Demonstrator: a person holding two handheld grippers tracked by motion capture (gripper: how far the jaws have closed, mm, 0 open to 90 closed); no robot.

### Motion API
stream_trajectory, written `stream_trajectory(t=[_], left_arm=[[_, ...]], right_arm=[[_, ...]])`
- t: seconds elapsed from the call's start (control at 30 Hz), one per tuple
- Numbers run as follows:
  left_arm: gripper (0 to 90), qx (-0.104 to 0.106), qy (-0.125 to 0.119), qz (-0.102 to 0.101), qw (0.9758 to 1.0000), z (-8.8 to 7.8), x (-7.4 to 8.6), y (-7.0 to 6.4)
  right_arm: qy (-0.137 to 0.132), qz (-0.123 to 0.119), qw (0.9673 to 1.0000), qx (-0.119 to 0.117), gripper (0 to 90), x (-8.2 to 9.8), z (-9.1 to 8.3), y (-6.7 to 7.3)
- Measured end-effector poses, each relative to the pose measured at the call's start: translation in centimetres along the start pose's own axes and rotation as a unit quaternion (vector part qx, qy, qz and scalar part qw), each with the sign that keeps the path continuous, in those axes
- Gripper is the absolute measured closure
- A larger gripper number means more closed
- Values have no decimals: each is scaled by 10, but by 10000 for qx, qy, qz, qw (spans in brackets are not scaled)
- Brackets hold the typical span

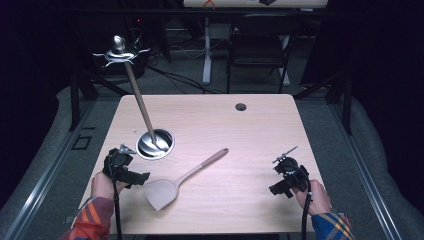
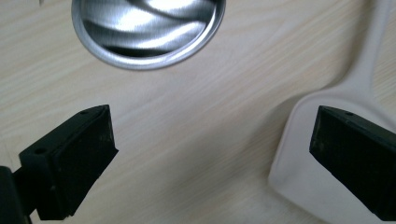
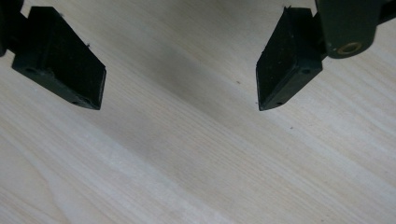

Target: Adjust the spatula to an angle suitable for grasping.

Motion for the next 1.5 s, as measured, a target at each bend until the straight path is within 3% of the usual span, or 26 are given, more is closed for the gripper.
stream_trajectory(t=[0.07,0.17,0.53,0.63,0.67,0.7,0.8,0.93,1.07,1.17,1.23,1.47,1.5], left_arm=[[0,17,-76,66,9999,0,-4,-3],[0,53,-4,171,9998,3,-6,-6],[0,233,168,148,9995,9,-8,-10],[0,299,230,213,9991,12,-12,-14],[0,300,222,238,9990,13,-14,-16],[0,317,218,299,9988,15,-16,-20],[0,372,245,347,9984,17,-20,-25],[0,260,294,321,9987,20,-23,-28],[0,341,338,437,9979,25,-31,-38],[0,644,374,491,9960,32,-38,-49],[0,616,443,572,9955,36,-40,-55],[0,727,648,763,9923,49,-47,-66],[9,637,718,853,9917,52,-51,-70]], right_arm=[[18,-63,10000,28,156,0,1,0],[7,-25,10000,65,154,0,2,-1],[83,-109,9998,120,155,1,3,0],[33,-56,9999,120,156,1,5,2],[147,-151,9997,116,156,0,4,0],[78,-82,9999,79,156,0,5,2],[148,-166,9997,112,156,0,4,1],[105,-136,9998,59,156,0,6,2],[127,-140,9998,59,156,0,7,2],[116,-152,9998,51,155,0,7,2],[215,-245,9994,63,155,-1,6,3],[192,-230,9995,58,156,-1,8,5],[190,-212,9995,100,156,-1,8,4]])
Point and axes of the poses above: each handheld gripper's, and its own axes: z roughly forward along the jaws, x roughly out of its underside, y roughly to its left, the point moved 2 cm from there along z, roughly forward along the jaws, and after that the axes turned 10 degrees about x, right-handed, at the moved point
